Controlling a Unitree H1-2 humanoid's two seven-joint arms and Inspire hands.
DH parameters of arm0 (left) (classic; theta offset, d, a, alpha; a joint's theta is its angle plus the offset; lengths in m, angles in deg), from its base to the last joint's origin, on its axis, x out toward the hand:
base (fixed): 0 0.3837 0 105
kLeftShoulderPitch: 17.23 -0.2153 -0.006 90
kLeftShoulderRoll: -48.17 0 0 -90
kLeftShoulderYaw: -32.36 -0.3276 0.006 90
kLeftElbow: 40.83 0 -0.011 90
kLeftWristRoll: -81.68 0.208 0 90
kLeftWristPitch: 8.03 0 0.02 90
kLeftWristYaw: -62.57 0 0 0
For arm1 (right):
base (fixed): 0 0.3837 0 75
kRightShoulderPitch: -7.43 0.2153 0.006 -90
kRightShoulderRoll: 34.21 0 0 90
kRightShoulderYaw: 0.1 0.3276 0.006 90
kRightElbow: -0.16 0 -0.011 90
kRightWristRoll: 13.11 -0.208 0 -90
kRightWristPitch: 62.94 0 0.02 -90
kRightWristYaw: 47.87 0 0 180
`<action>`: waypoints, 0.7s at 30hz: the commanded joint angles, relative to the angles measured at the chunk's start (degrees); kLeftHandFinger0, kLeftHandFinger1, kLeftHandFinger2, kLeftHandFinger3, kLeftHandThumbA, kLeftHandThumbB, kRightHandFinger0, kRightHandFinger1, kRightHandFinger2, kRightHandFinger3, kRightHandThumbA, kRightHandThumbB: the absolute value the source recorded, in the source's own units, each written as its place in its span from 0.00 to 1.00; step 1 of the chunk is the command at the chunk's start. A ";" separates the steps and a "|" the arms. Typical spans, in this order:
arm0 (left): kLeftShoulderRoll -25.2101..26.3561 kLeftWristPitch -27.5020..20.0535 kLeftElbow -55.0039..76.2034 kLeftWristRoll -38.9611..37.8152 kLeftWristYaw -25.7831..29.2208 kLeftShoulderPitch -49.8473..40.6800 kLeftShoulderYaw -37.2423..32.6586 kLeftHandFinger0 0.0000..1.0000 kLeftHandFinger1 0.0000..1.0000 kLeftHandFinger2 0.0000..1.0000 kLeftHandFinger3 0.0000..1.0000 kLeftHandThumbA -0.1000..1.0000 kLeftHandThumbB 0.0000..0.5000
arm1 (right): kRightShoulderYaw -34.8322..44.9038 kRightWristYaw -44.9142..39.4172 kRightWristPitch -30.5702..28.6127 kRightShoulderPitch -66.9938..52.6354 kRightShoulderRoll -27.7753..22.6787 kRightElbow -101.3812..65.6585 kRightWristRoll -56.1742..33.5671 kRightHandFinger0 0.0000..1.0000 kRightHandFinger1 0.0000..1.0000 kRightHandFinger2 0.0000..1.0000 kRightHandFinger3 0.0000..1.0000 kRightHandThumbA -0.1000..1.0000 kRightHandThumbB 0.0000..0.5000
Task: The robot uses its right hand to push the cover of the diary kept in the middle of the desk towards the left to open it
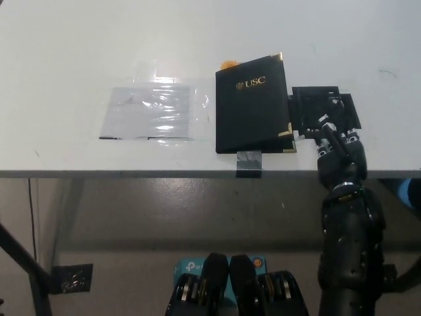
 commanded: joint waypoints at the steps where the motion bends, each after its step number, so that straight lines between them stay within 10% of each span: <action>1: 0.67 -1.96 1.73 -0.05 -0.21 -0.37 -0.35 0.41 0.48 0.30 0.33 0.64 1.00 | -1.98 -3.16 -5.49 1.20 0.55 1.26 -2.87 1.00 1.00 1.00 1.00 1.00 0.34; 21: 0.75 -3.11 0.71 -0.30 -0.36 -0.14 -1.05 0.41 0.49 0.31 0.33 0.63 1.00 | -9.63 -6.28 -9.11 2.57 -1.23 7.82 -2.54 0.96 0.99 0.96 1.00 1.00 0.45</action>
